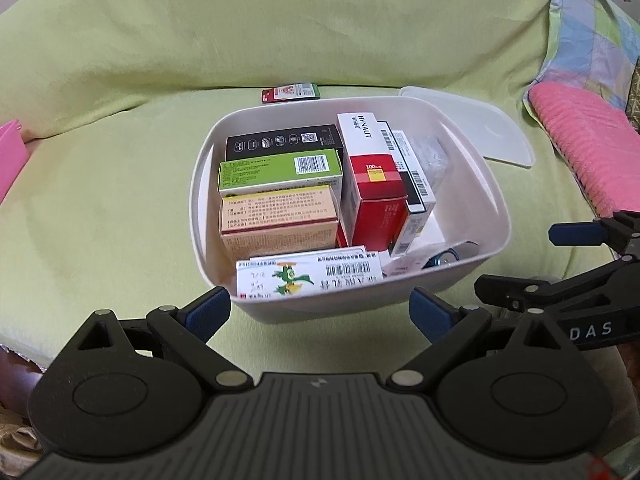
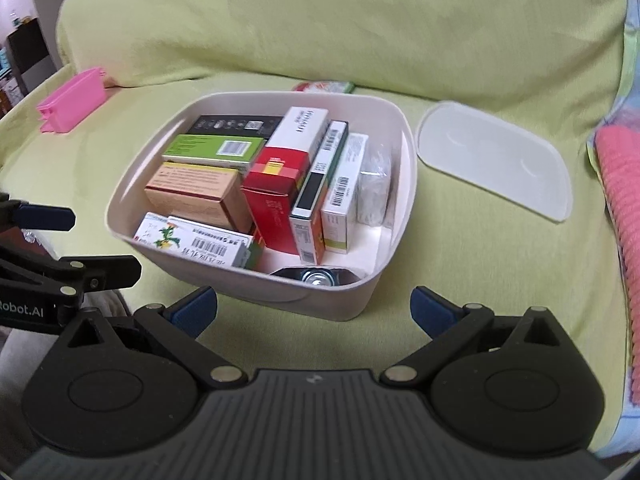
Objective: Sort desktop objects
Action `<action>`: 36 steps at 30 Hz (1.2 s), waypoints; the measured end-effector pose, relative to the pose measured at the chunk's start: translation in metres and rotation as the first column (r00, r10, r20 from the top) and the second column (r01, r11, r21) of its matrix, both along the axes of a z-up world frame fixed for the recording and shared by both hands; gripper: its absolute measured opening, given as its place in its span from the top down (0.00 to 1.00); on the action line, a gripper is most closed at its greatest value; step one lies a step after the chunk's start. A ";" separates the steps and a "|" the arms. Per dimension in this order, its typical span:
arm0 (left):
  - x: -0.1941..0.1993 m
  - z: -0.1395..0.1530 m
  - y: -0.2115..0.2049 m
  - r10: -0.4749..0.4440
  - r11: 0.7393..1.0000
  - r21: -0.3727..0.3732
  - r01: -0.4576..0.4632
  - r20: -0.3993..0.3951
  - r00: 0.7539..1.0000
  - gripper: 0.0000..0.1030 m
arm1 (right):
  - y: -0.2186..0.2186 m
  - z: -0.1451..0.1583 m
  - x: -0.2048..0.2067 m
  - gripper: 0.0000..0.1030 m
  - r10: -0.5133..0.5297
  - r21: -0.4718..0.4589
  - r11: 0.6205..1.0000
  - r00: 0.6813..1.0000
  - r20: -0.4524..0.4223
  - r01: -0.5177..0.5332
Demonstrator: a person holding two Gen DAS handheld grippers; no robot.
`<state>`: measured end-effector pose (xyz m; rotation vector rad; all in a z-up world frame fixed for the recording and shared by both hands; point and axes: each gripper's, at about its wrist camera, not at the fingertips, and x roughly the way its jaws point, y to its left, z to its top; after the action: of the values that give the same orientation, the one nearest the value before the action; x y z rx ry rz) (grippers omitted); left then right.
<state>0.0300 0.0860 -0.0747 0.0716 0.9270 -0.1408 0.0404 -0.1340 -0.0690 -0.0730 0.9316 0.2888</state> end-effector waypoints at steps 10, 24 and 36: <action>0.035 0.002 0.006 0.000 1.000 0.021 0.001 -0.059 0.998 0.06 | 0.005 -0.002 0.036 0.01 -0.032 0.003 0.999 0.996 -0.088 0.033; 0.054 0.005 0.015 0.015 0.999 0.033 -0.012 -0.112 0.994 0.06 | 0.022 0.000 0.055 0.01 -0.008 -0.015 1.000 0.989 -0.147 0.006; 0.048 0.020 0.012 0.006 0.999 0.041 -0.003 -0.083 0.997 0.06 | 0.022 0.007 0.052 0.01 -0.014 -0.030 0.999 0.993 -0.119 0.010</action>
<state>0.0782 0.0981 -0.0547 0.1023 1.0134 -0.1211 0.0924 -0.1122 -0.0621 -0.0779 1.0546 0.2708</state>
